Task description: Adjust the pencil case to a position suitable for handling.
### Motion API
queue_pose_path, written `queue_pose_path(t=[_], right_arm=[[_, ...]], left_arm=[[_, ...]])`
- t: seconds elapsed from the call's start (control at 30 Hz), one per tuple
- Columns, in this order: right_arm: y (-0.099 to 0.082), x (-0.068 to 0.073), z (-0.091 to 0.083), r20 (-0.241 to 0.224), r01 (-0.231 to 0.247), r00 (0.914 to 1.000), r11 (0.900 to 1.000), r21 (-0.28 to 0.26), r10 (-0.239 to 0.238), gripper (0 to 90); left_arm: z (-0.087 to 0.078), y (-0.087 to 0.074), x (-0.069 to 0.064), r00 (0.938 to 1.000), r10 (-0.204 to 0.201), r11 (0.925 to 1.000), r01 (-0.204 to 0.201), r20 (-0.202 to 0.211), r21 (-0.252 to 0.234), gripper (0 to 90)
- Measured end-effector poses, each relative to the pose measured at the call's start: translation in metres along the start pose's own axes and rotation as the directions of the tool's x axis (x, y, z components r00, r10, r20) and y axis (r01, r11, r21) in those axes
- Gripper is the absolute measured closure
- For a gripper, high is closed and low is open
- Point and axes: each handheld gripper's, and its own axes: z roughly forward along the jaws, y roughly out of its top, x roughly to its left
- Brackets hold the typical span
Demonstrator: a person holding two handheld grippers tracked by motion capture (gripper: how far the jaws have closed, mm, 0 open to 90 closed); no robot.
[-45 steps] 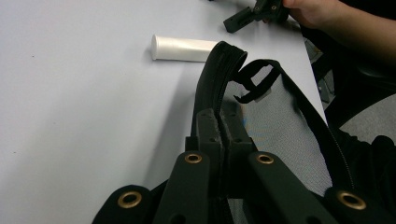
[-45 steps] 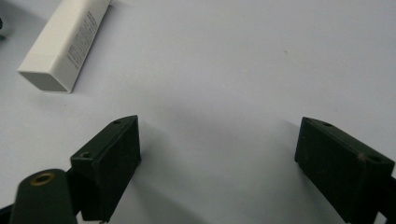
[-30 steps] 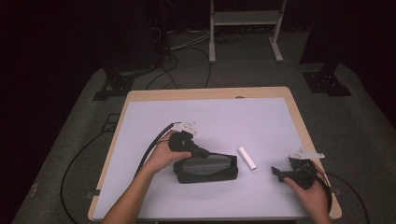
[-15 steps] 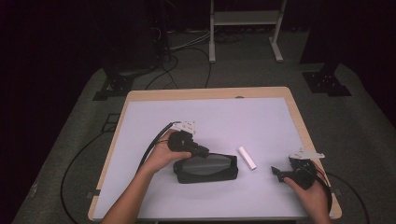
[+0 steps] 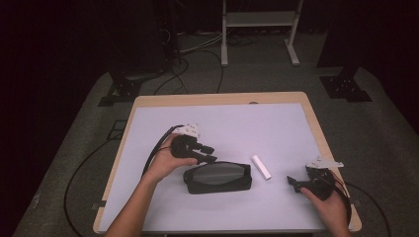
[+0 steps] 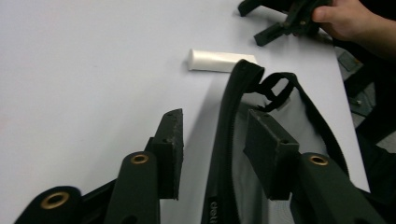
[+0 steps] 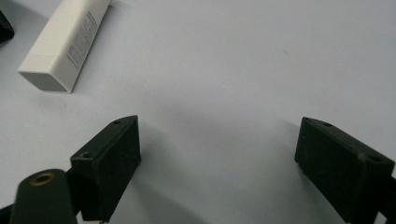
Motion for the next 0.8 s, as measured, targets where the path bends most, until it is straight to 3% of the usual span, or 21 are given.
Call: queue_pose_path(t=[0.13,0.23,0.27,0.37,0.4,0.43,0.47,0.57,0.67,0.7,0.73,0.8], right_arm=[[0.000,0.000,0.000,0.000,0.000,1.0000,1.0000,0.000,0.000,13.2],[0.000,0.000,0.000,0.000,0.000,1.0000,1.0000,0.000,0.000,13.2],[0.000,0.000,0.000,0.000,0.000,1.0000,1.0000,0.000,0.000,13.2],[0.000,0.000,0.000,0.000,0.000,1.0000,1.0000,0.000,0.000,13.2],[0.000,0.000,0.000,0.000,0.000,1.0000,1.0000,0.000,0.000,13.2],[0.000,0.000,0.000,0.000,0.000,1.0000,1.0000,0.000,0.000,13.2],[0.000,0.000,0.000,0.000,0.000,1.0000,1.0000,0.000,0.000,13.2],[0.000,0.000,0.000,0.000,0.000,1.0000,1.0000,0.001,0.000,13.2],[0.000,0.000,0.000,0.000,0.000,1.0000,1.0000,0.001,0.000,13.2],[0.000,0.000,0.000,0.000,0.001,1.0000,1.0000,0.001,-0.001,13.2],[0.000,0.000,0.000,0.000,0.001,1.0000,1.0000,0.001,-0.001,13.2],[0.000,0.000,0.000,0.001,0.001,1.0000,1.0000,0.002,-0.001,13.2]], left_arm=[[-0.008,-0.003,0.004,0.9988,-0.019,0.9996,0.018,-0.045,-0.023,51.9],[-0.013,-0.008,0.010,0.9942,-0.033,0.9991,0.030,-0.102,-0.028,49.1],[-0.013,-0.008,0.010,0.9942,-0.033,0.9991,0.030,-0.102,-0.028,48.7],[-0.019,-0.016,0.019,0.9837,-0.054,0.9984,0.051,-0.171,-0.026,46.9],[-0.019,-0.016,0.019,0.9837,-0.054,0.9984,0.051,-0.171,-0.026,46.6],[-0.022,-0.019,0.022,0.9763,-0.072,0.9973,0.068,-0.204,-0.027,46.2],[-0.022,-0.019,0.022,0.9763,-0.072,0.9973,0.068,-0.204,-0.027,46.1],[-0.027,-0.025,0.028,0.9546,-0.080,0.9965,0.083,-0.287,0.000,45.1],[-0.031,-0.031,0.029,0.9382,-0.099,0.9947,0.102,-0.331,-0.008,44.5],[-0.035,-0.036,0.029,0.9279,-0.107,0.9936,0.112,-0.357,-0.007,44.3],[-0.035,-0.036,0.029,0.9279,-0.107,0.9936,0.112,-0.357,-0.007,44.1],[-0.041,-0.042,0.028,0.9133,-0.121,0.9921,0.125,-0.389,-0.017,43.6]])
